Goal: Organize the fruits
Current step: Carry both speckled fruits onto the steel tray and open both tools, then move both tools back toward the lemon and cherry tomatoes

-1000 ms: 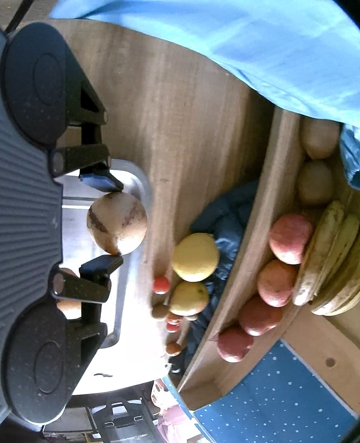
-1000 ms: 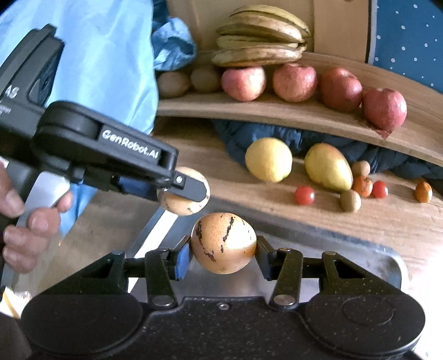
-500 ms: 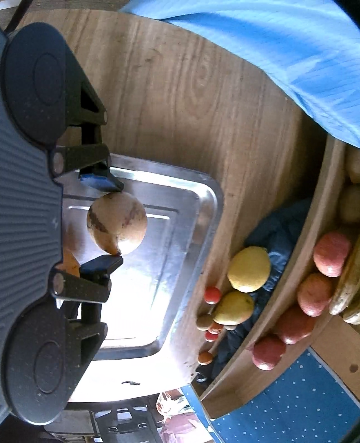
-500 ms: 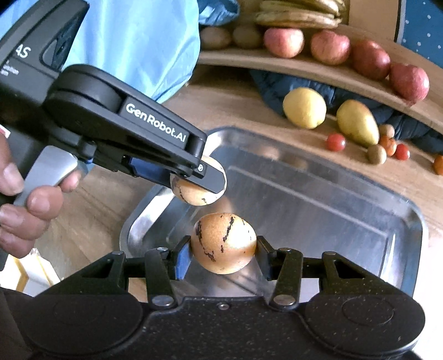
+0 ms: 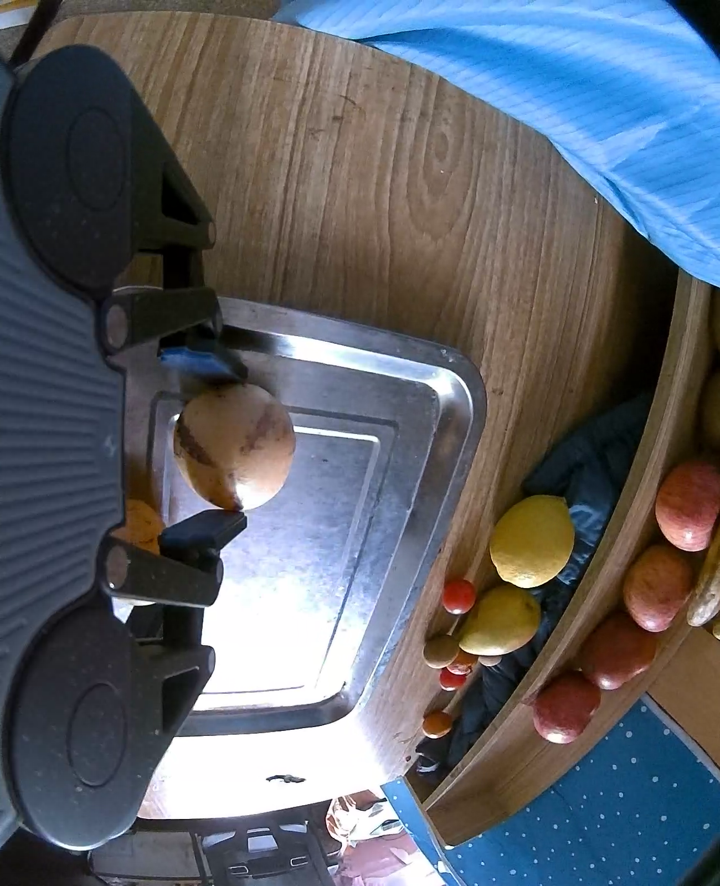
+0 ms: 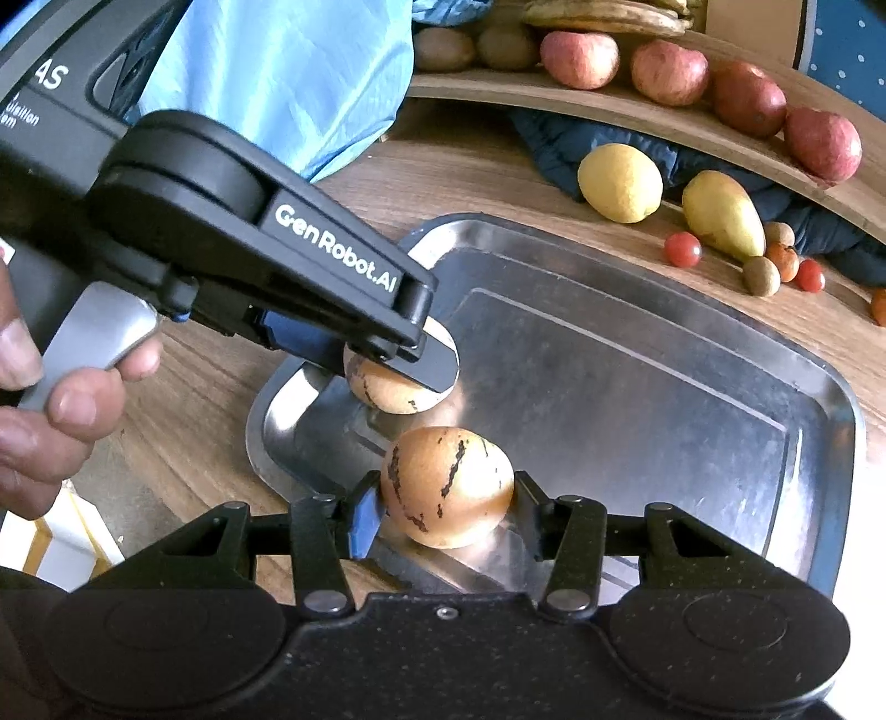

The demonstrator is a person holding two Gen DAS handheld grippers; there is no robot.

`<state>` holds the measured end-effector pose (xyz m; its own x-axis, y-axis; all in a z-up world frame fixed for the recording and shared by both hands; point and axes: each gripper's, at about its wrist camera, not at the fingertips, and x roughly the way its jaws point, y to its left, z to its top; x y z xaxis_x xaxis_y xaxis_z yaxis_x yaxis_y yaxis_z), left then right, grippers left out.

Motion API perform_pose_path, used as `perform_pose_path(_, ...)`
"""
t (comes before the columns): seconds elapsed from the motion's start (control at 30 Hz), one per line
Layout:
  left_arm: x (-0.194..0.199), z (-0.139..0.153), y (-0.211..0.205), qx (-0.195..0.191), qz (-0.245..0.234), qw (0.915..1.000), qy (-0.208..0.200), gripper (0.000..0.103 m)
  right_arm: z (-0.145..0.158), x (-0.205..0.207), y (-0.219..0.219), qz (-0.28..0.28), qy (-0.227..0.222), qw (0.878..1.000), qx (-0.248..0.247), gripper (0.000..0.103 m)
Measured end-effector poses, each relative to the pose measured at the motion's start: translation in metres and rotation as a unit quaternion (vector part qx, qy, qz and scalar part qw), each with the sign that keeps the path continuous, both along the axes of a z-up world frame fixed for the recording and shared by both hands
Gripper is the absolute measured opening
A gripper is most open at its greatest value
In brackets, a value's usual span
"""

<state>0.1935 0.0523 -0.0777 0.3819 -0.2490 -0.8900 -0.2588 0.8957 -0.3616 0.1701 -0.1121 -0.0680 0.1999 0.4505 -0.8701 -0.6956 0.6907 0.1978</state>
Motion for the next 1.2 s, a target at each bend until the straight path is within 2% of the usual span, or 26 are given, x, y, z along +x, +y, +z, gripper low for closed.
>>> perform_pose_path(0.1,-0.001,0.002,-0.002,0.004,-0.002,1.0000,0.004,0.057,0.003,0.000,-0.001,-0.004,-0.005,1.000,0.003,0.052)
perform_pose_path(0.23,-0.005,0.008,-0.004,0.009,-0.003,0.9999,-0.002,0.071,0.006,-0.002,-0.005,-0.010,-0.009,1.000,0.008,0.062)
perform_pose_path(0.57,-0.023,0.029,-0.011,0.051,-0.011,0.9986,-0.008,0.087,0.020,-0.008,-0.034,-0.049,-0.022,0.999,0.010,0.084)
perform_pose_path(0.73,-0.036,0.043,-0.014,0.080,-0.033,0.9962,-0.014,0.099,0.030,-0.008,-0.054,-0.073,-0.026,0.997,0.005,0.095)
perform_pose_path(1.0,-0.054,0.052,-0.031,0.101,-0.080,0.9916,0.004,0.102,0.040,-0.016,-0.084,-0.101,-0.031,0.994,0.012,0.101)
perform_pose_path(1.1,-0.055,0.049,-0.043,0.130,-0.098,0.9862,0.029,0.102,0.039,-0.020,-0.090,-0.110,-0.032,0.993,-0.005,0.102)
perform_pose_path(1.2,-0.056,0.050,-0.051,0.130,-0.108,0.9851,0.030,0.102,0.036,-0.024,-0.098,-0.126,-0.034,0.991,-0.020,0.102)
